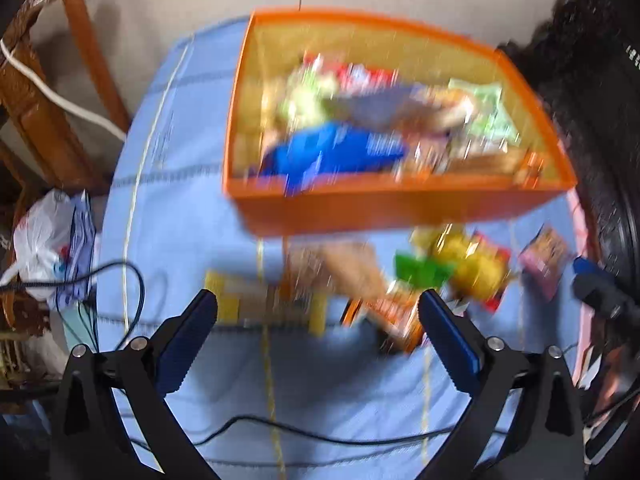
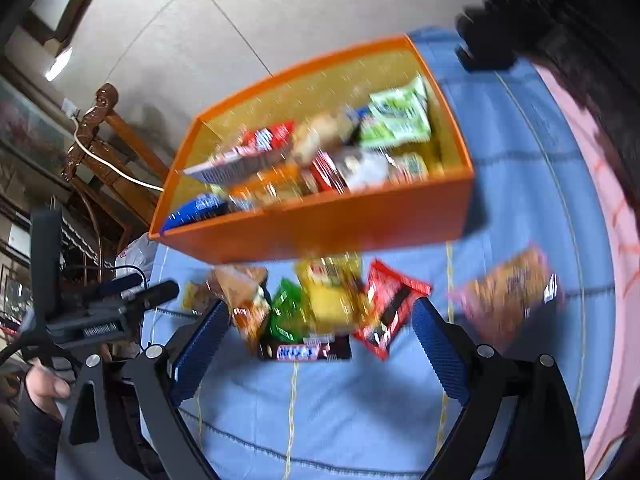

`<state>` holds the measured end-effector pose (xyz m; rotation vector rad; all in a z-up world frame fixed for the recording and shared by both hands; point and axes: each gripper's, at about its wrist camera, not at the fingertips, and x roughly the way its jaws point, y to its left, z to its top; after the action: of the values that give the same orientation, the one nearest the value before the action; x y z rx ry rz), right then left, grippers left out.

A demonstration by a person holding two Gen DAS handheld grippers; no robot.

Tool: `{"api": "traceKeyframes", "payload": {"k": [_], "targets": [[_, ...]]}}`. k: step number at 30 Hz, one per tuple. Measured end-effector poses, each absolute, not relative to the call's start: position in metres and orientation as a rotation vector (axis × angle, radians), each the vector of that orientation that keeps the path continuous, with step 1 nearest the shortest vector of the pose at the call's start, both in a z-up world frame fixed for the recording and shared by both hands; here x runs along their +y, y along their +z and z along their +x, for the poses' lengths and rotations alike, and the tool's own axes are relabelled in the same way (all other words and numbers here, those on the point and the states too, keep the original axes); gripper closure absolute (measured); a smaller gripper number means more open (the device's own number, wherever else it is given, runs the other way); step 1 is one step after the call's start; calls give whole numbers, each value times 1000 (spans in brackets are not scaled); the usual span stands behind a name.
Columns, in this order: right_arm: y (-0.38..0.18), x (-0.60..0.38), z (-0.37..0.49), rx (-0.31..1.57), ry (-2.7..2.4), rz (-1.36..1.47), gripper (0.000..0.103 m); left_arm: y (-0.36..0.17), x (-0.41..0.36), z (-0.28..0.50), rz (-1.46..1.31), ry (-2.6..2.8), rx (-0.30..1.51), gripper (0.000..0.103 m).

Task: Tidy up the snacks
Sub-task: 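Move both tools back over the remaining snack pile, then grasp the clear-wrapped cake with the left tool while the right tool grasps the yellow bread bag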

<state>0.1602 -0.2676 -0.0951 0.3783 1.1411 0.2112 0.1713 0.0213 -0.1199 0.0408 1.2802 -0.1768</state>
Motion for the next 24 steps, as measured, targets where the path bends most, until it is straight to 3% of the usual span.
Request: {"api": "traceKeyframes", "payload": {"k": [13, 24], "targets": [[-117, -256, 138, 1186, 198, 317, 10, -154, 31, 145, 59, -157, 1361, 5], [-131, -226, 188, 1165, 233, 155, 10, -161, 20, 147, 72, -179, 1381, 5]]}}
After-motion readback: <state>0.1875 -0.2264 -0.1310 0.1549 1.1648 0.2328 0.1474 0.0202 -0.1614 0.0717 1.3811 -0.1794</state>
